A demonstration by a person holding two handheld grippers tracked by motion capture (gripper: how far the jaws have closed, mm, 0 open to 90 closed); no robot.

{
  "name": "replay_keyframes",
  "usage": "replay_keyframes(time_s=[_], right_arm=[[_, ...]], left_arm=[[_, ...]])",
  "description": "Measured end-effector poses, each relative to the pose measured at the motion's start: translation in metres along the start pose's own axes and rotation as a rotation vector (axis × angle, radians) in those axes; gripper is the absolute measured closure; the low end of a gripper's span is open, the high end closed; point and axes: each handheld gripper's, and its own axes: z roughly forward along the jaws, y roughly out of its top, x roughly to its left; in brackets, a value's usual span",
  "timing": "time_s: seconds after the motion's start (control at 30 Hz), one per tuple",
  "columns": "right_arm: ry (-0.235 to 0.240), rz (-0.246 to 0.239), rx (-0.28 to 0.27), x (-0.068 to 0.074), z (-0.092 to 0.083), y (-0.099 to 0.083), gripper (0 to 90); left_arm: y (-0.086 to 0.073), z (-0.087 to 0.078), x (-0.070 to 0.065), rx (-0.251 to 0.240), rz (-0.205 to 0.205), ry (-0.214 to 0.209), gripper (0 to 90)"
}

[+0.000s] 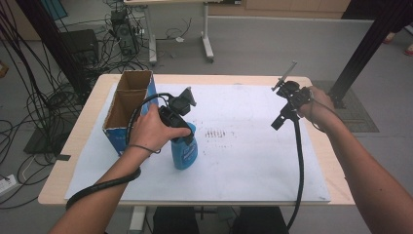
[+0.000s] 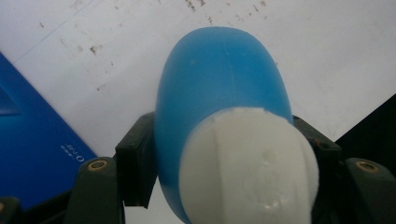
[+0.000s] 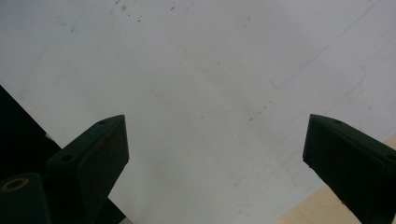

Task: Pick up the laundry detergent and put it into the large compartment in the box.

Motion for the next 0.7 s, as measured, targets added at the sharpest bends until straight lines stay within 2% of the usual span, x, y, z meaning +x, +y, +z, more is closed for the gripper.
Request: replay_keyframes(time_s=[0.7], right_arm=[[-0.001,0.002,-0.001,0.0001,-0.0002,0.0000,6.0]], left_arm=[[-0.0012,0.0001,-0.0027,-0.006,-0.010,0.018,37.4]])
